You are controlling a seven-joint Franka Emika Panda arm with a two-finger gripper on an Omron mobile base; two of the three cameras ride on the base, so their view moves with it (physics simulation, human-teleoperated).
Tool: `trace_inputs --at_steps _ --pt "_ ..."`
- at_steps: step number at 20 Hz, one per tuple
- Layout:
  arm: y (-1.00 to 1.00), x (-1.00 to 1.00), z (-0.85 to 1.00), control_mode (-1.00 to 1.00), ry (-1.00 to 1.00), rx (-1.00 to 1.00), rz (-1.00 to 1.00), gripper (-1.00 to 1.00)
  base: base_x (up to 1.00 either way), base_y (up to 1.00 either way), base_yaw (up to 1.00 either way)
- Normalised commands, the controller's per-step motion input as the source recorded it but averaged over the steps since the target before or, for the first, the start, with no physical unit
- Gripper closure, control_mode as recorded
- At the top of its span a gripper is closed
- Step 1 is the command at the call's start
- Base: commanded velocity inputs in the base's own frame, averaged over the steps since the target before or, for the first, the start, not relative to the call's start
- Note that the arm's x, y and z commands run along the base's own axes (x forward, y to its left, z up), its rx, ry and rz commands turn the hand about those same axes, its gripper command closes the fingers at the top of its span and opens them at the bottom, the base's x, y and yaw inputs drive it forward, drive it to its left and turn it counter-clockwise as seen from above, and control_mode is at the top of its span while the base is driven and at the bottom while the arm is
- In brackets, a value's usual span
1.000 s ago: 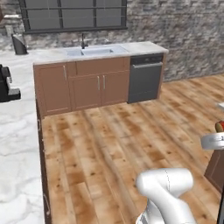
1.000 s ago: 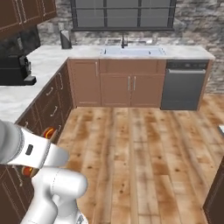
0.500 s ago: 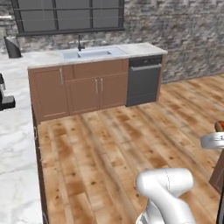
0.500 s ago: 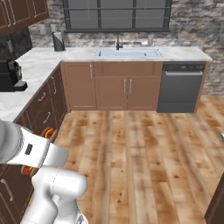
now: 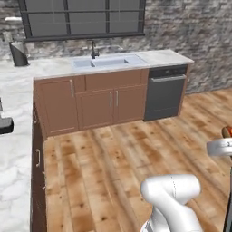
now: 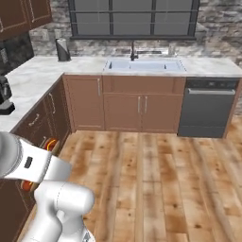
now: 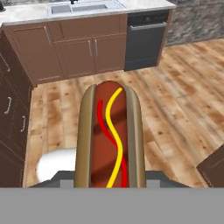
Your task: Place the cold items (broccoli and squash) from the fridge in one tupperware on the dining counter. Place the warm items (hot dog and kebab skewer) in the stove area in another tupperware.
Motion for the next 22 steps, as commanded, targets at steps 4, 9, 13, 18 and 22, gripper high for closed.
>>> trace_inputs --at_steps 4,9,13,18,22 --pt "0.00 0.00 0.00 1.00 0.00 0.00 0.00 1.00 0.85 -0.13 0.09" --pt "0.00 0.00 0.00 1.00 0.00 0.00 0.00 1.00 0.65 -0.13 0.12" --pt "0.00 0.00 0.00 1.00 0.00 0.00 0.00 1.00 0.60 -0.17 0.18" --pt "0.00 0.00 0.00 1.00 0.00 0.00 0.00 1.00 0.57 -0.12 0.18" --pt "0.00 0.00 0.00 1.00 0.00 0.00 0.00 1.00 0.55 -0.10 0.17"
